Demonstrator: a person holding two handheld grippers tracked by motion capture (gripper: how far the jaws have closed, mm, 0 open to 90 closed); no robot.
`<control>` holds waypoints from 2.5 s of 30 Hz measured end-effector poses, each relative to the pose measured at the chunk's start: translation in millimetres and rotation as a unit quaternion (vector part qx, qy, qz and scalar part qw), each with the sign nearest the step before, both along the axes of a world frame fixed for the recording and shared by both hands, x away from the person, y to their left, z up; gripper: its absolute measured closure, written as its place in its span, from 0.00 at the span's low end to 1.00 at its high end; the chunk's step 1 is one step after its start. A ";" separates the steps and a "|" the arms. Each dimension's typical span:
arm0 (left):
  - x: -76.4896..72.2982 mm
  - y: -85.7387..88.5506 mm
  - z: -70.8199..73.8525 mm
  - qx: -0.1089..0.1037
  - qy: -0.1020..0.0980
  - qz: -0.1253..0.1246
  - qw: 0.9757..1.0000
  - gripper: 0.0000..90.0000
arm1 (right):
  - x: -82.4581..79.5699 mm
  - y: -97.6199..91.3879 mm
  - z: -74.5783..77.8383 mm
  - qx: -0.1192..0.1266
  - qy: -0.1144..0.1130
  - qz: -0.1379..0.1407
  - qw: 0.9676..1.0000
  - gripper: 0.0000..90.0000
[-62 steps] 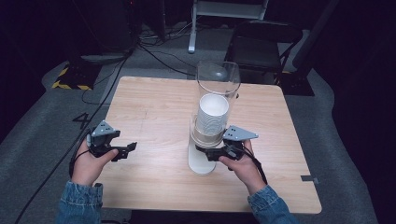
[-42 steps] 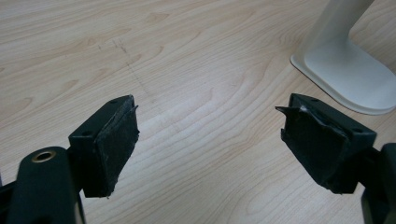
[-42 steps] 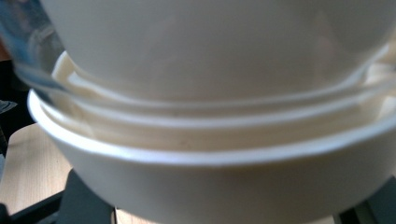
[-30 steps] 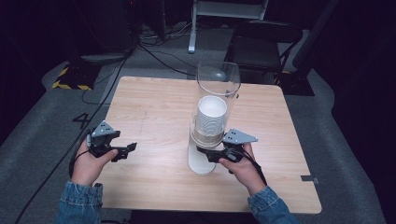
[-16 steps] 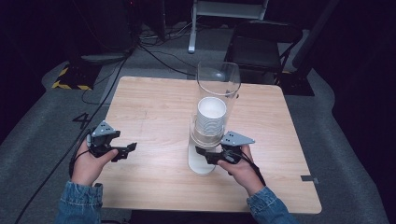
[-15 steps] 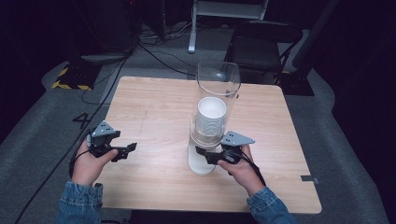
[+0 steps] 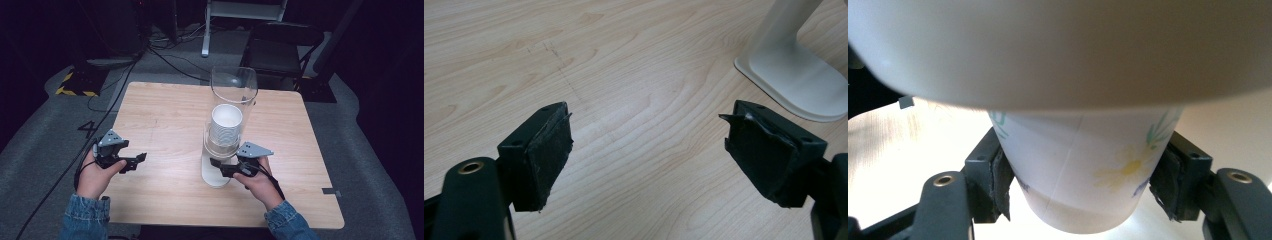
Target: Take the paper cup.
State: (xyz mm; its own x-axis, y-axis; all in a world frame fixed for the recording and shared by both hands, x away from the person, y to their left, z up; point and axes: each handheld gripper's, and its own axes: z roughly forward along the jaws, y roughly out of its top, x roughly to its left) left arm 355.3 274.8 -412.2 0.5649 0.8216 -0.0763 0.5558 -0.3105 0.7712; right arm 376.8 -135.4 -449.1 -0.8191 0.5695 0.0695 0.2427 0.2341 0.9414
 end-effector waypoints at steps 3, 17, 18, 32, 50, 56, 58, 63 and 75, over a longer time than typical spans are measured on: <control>0.0 0.1 0.0 0.000 0.000 0.001 1.000 0.20 | -1.6 -0.8 -0.6 -0.002 0.003 -0.002 1.000 0.39; 0.6 -0.6 -1.0 -0.003 0.003 0.002 1.000 0.20 | -0.3 0.1 -3.5 0.003 -0.010 -0.005 1.000 0.39; 0.6 -0.7 -1.0 -0.002 0.003 0.002 1.000 0.20 | -0.3 0.1 -3.5 0.003 -0.010 -0.005 1.000 0.39; 0.8 -0.8 -1.5 -0.001 0.004 0.001 1.000 0.20 | 1.2 1.2 -5.5 0.007 -0.012 -0.005 1.000 0.39; 1.2 -0.5 -2.6 -0.001 0.006 0.000 1.000 0.20 | 5.5 1.9 -15.1 -0.033 -0.021 -0.011 0.999 0.39; 1.0 1.8 -1.8 -0.004 0.005 0.004 1.000 0.20 | 7.6 -0.9 -30.6 -0.059 0.009 0.003 0.998 0.39; 1.4 2.0 -2.2 -0.002 0.006 0.002 1.000 0.20 | 7.0 -1.2 -30.3 -0.070 0.007 0.004 0.998 0.39; 1.8 1.1 -2.6 -0.002 0.006 0.000 1.000 0.20 | 3.6 -3.7 -30.9 -0.074 0.011 0.006 0.997 0.39; 5.3 -1.3 -3.5 -0.001 0.008 -0.003 1.000 0.20 | -5.7 -21.3 -32.0 -0.106 0.027 0.007 0.994 0.39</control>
State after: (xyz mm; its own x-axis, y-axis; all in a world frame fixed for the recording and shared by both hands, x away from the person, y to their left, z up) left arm 360.6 273.4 -415.7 0.5688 0.8178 -0.0877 0.5667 -0.3124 0.7624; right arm 371.1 -156.7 -481.1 -0.8258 0.5639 -0.0064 0.2865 0.4293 0.8565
